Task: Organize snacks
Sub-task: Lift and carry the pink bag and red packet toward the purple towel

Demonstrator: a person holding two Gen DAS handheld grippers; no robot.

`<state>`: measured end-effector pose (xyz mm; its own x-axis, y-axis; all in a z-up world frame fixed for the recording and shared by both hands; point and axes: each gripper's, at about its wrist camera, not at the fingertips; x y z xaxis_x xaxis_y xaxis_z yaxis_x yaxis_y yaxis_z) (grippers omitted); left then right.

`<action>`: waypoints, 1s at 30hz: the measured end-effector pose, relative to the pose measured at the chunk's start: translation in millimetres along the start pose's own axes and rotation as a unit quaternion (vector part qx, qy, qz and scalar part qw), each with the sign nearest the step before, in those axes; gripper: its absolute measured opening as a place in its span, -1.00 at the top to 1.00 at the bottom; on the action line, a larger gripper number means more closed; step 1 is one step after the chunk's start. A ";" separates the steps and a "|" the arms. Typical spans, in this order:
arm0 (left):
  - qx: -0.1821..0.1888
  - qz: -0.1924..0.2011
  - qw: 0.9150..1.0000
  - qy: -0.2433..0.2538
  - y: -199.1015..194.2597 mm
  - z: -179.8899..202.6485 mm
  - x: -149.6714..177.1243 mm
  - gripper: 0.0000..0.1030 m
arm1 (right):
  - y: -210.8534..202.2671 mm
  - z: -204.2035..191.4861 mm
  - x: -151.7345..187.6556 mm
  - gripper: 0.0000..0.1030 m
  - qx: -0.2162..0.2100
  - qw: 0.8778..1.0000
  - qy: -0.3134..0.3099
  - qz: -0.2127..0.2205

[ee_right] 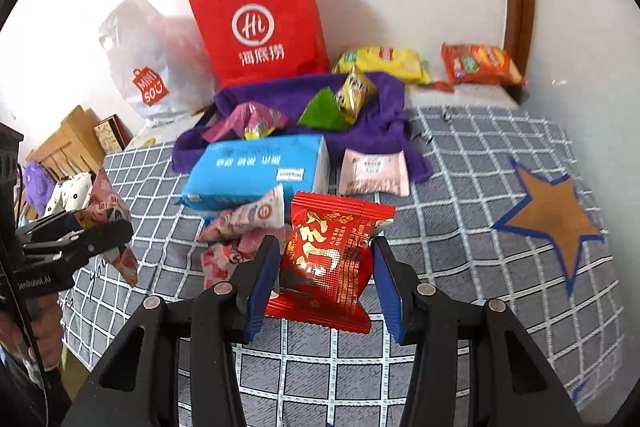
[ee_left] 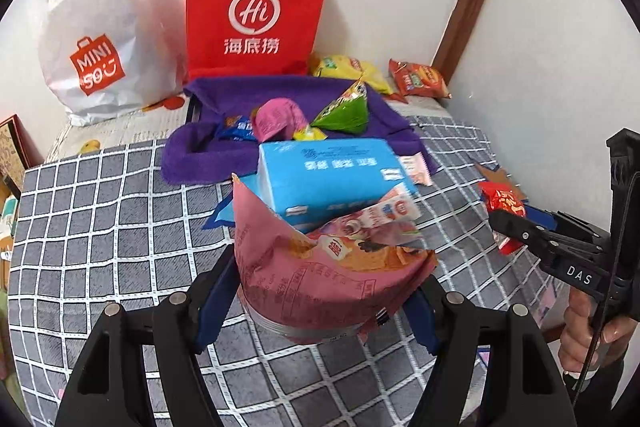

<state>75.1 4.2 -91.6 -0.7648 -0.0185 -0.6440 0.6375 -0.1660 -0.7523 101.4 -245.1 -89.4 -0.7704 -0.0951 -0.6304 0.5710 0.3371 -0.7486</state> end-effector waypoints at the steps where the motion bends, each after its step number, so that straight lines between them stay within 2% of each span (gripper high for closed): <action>1: 0.002 0.003 1.000 -0.001 -3.1 1.4 -0.7 -0.41 | -3.8 -1.4 -1.3 0.09 0.000 1.000 0.001 0.002; 10: 0.010 0.022 1.000 -0.010 -24.2 8.9 -7.0 -0.41 | -9.9 -9.2 -7.1 0.09 -0.012 1.000 0.001 -0.007; 17: 0.014 0.021 1.000 -0.005 -34.4 13.0 -12.2 -0.41 | -11.3 -17.4 -12.9 0.13 -0.025 1.000 0.002 0.007; 20: 0.012 0.028 1.000 0.004 -38.8 16.4 -16.2 -0.41 | -12.4 -23.4 -16.3 0.21 -0.027 0.999 -0.007 0.021; 27: 0.019 0.032 0.999 -0.005 -34.5 12.4 -26.5 -0.41 | 6.1 -12.5 -16.1 0.20 -0.011 1.000 -0.001 -0.006; 30: 0.023 0.030 0.999 -0.014 -27.9 8.5 -28.8 -0.41 | 17.0 2.0 -5.9 0.05 -0.003 1.000 0.010 -0.025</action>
<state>78.6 1.0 -50.9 -0.7275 -0.0583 -0.6836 0.6785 -0.2089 -0.7043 116.3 -240.7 -98.9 -0.8032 -0.0938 -0.5883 0.5301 0.3382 -0.7776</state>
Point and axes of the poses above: each gripper's, at about its wrist camera, not at the fingertips, and y roughly the way its jaws point, z to its right, x to its underside, and after that the axes turned 3 degrees about -x, right-handed
